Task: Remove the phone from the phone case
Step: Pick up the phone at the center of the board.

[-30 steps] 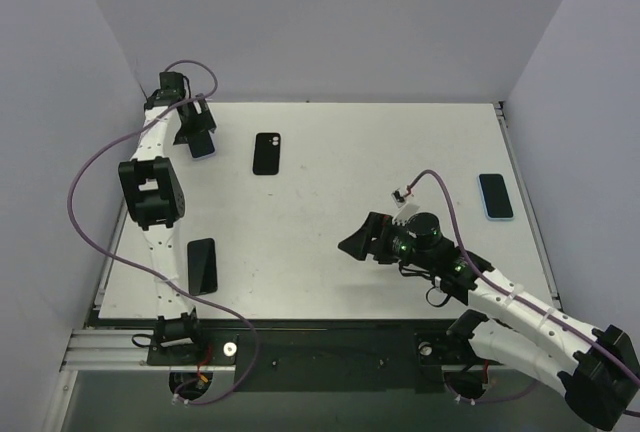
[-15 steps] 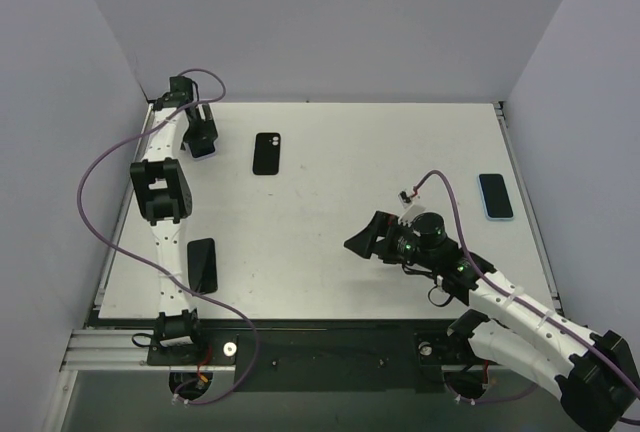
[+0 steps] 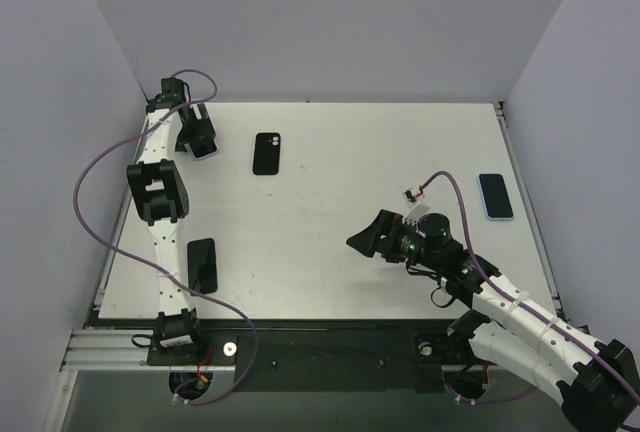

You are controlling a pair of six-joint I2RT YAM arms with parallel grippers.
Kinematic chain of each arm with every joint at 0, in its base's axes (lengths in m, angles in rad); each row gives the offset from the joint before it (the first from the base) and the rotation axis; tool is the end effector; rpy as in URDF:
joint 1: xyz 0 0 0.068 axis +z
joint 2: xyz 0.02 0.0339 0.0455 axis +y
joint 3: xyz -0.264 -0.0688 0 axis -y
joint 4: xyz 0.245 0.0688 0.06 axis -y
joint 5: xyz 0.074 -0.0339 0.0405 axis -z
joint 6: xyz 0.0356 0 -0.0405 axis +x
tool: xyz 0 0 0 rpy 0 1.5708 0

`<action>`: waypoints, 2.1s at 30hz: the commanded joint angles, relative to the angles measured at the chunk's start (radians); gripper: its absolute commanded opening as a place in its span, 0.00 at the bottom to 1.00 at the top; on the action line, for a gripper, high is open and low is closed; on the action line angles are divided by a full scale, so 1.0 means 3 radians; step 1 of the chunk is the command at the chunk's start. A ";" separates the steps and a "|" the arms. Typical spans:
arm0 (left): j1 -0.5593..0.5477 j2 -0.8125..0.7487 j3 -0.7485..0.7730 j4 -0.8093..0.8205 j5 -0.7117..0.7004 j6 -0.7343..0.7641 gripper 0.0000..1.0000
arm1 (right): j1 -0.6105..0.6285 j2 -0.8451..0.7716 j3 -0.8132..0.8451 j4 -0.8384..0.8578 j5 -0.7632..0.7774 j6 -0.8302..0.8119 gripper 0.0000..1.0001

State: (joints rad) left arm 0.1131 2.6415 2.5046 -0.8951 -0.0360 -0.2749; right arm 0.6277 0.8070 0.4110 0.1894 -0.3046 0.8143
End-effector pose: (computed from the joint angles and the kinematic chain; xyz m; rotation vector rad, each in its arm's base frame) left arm 0.5551 0.0643 0.1720 -0.5143 2.5504 -0.0114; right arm 0.1493 0.1215 0.2429 -0.0603 1.9640 1.2701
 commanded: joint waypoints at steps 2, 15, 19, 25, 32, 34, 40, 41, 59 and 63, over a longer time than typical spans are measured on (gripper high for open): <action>0.0006 0.0031 -0.0100 0.0284 0.0386 -0.0270 0.97 | -0.0022 -0.0026 -0.0005 0.0038 -0.0012 0.0021 0.85; -0.0162 -0.0005 -0.0035 0.0254 -0.0329 -0.0388 0.97 | -0.0027 -0.0092 -0.0051 0.0028 0.0013 0.0037 0.85; -0.0259 0.0066 -0.0014 0.0151 -0.0641 -0.0107 0.97 | -0.0032 -0.0082 -0.0046 0.0038 0.0013 0.0037 0.85; -0.0224 0.0168 -0.0009 0.0008 -0.0683 -0.0040 0.95 | -0.0037 -0.0103 -0.0056 0.0049 0.0018 0.0057 0.84; -0.0152 0.0291 0.0068 -0.0105 -0.0391 0.0190 0.49 | -0.0062 -0.0108 -0.0071 -0.0002 0.0049 0.0067 0.85; -0.0157 0.0205 0.0053 -0.0079 -0.0345 0.0221 0.17 | -0.0067 -0.0077 -0.0036 -0.0028 0.0064 0.0067 0.85; -0.0193 -0.0480 -0.0514 0.0212 -0.0539 0.0048 0.00 | -0.0083 -0.0031 0.0123 -0.0247 0.0131 -0.0014 0.84; -0.0188 -0.0638 -0.0581 0.0228 -0.0605 -0.0014 0.00 | -0.0088 -0.0041 0.0133 -0.0263 0.0146 -0.0030 0.84; -0.0264 -0.3425 -0.4398 0.2133 0.1157 -0.2532 0.00 | 0.0335 0.0392 0.0669 -0.0519 0.0723 -0.0474 0.83; -0.0515 -0.3998 -0.5369 0.3268 0.1724 -0.3860 0.00 | 0.0913 0.0848 0.1068 -0.0499 0.1326 -0.0801 0.83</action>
State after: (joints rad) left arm 0.0257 1.5936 1.0855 -0.3576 0.2420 -0.9684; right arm 0.7635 0.9684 0.6056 0.0212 -0.0929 0.6930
